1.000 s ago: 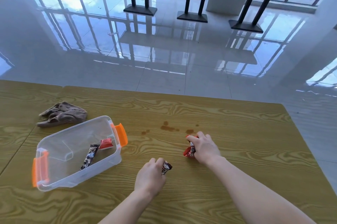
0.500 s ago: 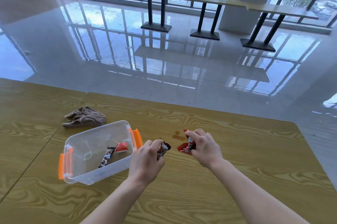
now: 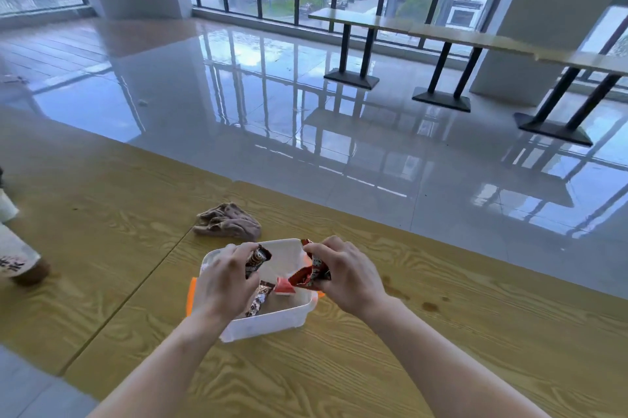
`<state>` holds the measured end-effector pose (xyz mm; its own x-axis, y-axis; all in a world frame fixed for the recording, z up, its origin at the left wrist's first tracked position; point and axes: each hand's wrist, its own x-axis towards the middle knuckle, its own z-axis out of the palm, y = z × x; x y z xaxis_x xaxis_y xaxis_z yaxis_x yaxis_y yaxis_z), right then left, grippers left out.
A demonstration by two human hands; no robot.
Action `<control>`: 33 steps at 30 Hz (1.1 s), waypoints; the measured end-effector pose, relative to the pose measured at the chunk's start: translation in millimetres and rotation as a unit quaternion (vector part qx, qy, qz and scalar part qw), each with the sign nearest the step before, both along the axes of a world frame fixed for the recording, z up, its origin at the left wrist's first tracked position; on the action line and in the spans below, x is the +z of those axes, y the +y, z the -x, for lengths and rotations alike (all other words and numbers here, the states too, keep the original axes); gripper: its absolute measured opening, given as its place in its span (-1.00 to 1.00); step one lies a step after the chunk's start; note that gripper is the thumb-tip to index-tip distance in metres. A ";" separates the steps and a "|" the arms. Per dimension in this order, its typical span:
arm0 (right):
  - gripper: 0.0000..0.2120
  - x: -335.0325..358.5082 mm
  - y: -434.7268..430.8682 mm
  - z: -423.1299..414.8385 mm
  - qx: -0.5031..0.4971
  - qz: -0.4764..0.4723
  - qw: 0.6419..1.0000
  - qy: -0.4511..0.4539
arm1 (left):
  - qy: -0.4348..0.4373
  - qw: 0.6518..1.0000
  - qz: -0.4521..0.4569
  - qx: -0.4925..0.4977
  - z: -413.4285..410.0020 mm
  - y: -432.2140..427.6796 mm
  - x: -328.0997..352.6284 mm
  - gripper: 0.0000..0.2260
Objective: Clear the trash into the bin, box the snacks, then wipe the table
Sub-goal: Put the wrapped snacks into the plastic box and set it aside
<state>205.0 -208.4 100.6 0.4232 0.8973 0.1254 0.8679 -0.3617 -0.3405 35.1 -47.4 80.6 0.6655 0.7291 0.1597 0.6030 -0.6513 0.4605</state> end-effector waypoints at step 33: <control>-0.59 -56.0 59.7 18.9 0.020 -0.020 0.999 0.036 | 0.009 0.997 -0.061 -0.038 33.9 29.9 -55.0 -0.71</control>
<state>186.1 -148.8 44.6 0.3960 0.9087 0.1322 0.8545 -0.3120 -0.4152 1.2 -17.5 25.6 0.7222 0.6518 0.2313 0.5571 -0.7465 0.3638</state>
